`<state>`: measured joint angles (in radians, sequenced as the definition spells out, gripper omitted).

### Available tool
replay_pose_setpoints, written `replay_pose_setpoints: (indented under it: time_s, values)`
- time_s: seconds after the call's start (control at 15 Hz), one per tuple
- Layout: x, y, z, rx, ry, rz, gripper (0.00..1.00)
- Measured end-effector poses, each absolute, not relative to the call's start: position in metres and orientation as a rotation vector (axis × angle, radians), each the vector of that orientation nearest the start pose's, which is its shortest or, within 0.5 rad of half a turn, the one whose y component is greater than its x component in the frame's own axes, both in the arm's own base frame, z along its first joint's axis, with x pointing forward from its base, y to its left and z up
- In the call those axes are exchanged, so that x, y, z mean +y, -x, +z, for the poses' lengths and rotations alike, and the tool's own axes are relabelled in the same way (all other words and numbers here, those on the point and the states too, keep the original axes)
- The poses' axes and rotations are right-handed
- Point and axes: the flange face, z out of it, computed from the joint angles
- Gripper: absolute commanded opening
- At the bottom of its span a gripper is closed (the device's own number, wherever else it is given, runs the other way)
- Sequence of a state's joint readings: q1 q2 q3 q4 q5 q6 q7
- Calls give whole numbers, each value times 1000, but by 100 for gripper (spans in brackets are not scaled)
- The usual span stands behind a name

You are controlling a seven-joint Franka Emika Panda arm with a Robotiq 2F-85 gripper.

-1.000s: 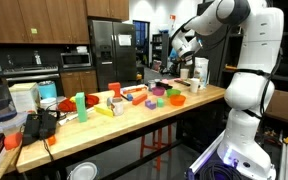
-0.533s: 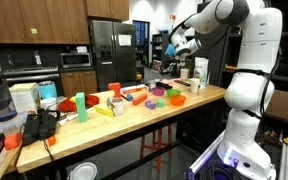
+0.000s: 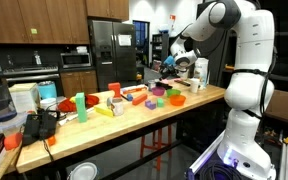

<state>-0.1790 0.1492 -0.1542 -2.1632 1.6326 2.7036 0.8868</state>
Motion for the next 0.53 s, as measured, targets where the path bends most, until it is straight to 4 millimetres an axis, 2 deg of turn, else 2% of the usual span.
replay_pose_setpoints:
  time_s: [0.53]
  values:
    - [-209,-520,320,2176,434,68,100]
